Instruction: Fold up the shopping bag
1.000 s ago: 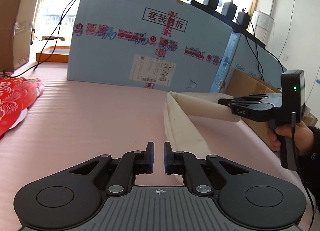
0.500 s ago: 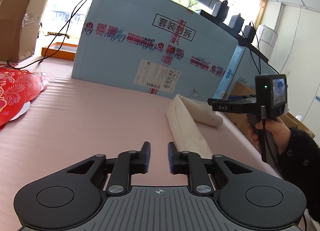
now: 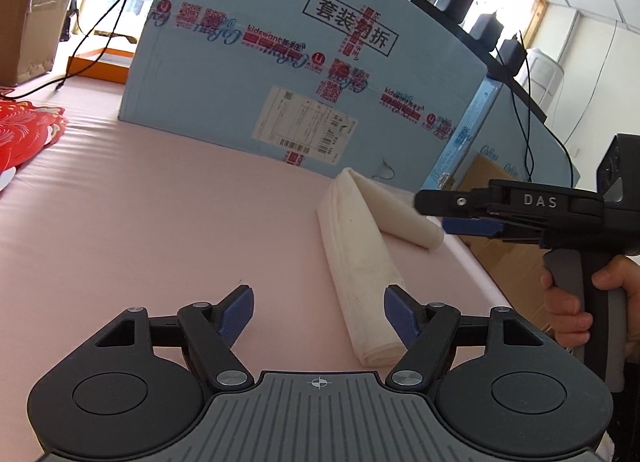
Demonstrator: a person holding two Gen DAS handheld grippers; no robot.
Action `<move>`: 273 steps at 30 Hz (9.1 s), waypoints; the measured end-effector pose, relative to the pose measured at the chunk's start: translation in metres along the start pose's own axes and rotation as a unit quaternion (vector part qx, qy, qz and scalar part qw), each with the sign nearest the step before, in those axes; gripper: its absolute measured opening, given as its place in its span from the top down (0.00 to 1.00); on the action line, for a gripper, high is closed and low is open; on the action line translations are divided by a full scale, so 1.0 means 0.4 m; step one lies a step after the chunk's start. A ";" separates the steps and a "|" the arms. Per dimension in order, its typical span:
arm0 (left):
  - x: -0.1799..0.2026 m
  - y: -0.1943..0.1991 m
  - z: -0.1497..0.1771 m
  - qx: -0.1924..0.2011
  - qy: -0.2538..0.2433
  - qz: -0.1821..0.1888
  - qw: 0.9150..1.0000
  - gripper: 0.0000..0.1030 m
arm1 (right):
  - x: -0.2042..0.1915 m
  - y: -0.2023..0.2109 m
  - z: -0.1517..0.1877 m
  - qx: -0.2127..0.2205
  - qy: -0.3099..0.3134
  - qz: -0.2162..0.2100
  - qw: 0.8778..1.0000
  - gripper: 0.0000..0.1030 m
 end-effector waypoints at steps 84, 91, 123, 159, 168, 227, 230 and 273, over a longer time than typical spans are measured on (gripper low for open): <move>0.084 -0.065 0.022 -0.056 -0.058 0.017 0.997 0.99 | 0.015 0.320 0.299 0.033 -0.014 0.126 0.991 0.24; -0.036 -0.010 -0.017 -0.028 -0.021 -0.029 0.999 0.98 | -0.124 0.280 0.290 0.031 0.056 0.017 0.998 0.24; -0.061 0.005 -0.014 -0.014 0.015 0.013 1.000 0.40 | -0.308 0.205 0.301 -0.034 0.154 -0.090 0.983 0.28; -0.016 0.032 0.061 -0.032 0.056 0.034 0.997 0.65 | 0.018 0.275 0.292 0.112 -0.183 -0.048 0.975 0.98; 0.049 -0.017 0.069 -0.054 0.026 0.022 0.998 0.89 | -0.048 0.228 0.313 0.070 -0.166 -0.161 0.970 0.49; -0.060 0.097 0.062 -0.037 -0.162 -0.176 0.970 0.04 | -0.127 0.164 0.318 -0.012 -0.275 -0.203 0.940 0.46; -0.060 0.097 0.062 -0.036 -0.162 -0.177 0.970 0.04 | -0.127 0.158 0.310 0.008 -0.263 -0.165 0.950 0.66; -0.021 0.203 0.128 0.017 -0.234 -0.264 0.935 0.00 | 0.044 0.333 0.358 0.140 -0.185 0.107 0.967 0.96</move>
Point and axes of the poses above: each gripper's, at about its wrist camera, not at the fingertips, and y roughly against the way its jaws point, x to its right, z to its underside, the point moved 2 cm from there along -y, roughly the way its jaws point, and after that the axes turned 6 degrees about y, right-handed, at the moved point
